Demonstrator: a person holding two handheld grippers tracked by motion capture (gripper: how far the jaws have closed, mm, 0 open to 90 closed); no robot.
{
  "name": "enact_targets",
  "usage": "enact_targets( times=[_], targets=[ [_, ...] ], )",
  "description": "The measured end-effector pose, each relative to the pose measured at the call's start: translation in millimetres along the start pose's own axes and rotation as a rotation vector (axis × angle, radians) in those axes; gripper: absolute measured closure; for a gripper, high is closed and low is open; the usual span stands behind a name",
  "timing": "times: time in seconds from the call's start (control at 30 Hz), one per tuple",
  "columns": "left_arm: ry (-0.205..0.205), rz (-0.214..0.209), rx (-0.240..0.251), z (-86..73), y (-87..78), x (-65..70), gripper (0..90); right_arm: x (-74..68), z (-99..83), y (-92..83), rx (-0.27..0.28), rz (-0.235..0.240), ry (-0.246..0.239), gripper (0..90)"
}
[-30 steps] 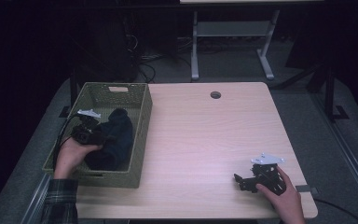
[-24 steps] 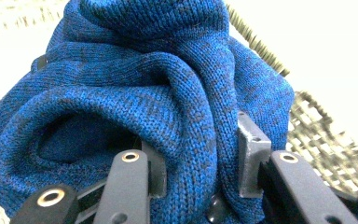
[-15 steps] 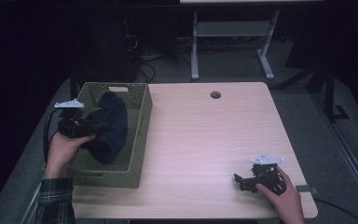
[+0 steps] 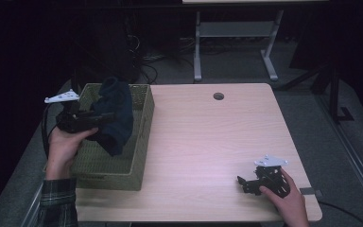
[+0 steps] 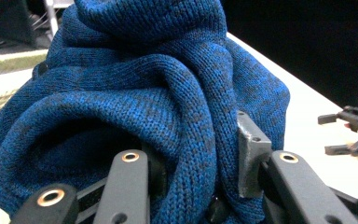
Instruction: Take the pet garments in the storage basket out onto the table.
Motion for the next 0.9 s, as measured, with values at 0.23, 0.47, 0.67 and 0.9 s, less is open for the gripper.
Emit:
enact_targets(
  times=[0.23,0.47,0.67,0.9],
  targets=[
    [0.024,-0.039,0.031,12.9,3.6,13.9,62.7,0.0,0.1,0.1,0.000,-0.001,0.001,0.0],
    [0.039,-0.069,0.057,23.9,8.4,26.9,62.8,0.0,0.1,0.2,0.000,-0.001,0.002,0.0],
    [0.057,-0.106,0.061,30.1,18.8,39.8,62.8,0.0,0.2,0.2,0.000,-0.001,0.003,0.0],
    [0.078,-0.144,0.052,35.8,37.3,57.5,63.0,0.2,0.2,0.2,-0.001,-0.001,0.000,0.0]
  ],
)
Point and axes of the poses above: each handheld gripper's, and its own axes: y roughly forward along the jaws, z roughly out of its top, x roughly to its right, the point moved 7 cm from there along y, roughly forward along the jaws, and after that the axes turned 3 degrees about y, right-handed, at the moved point
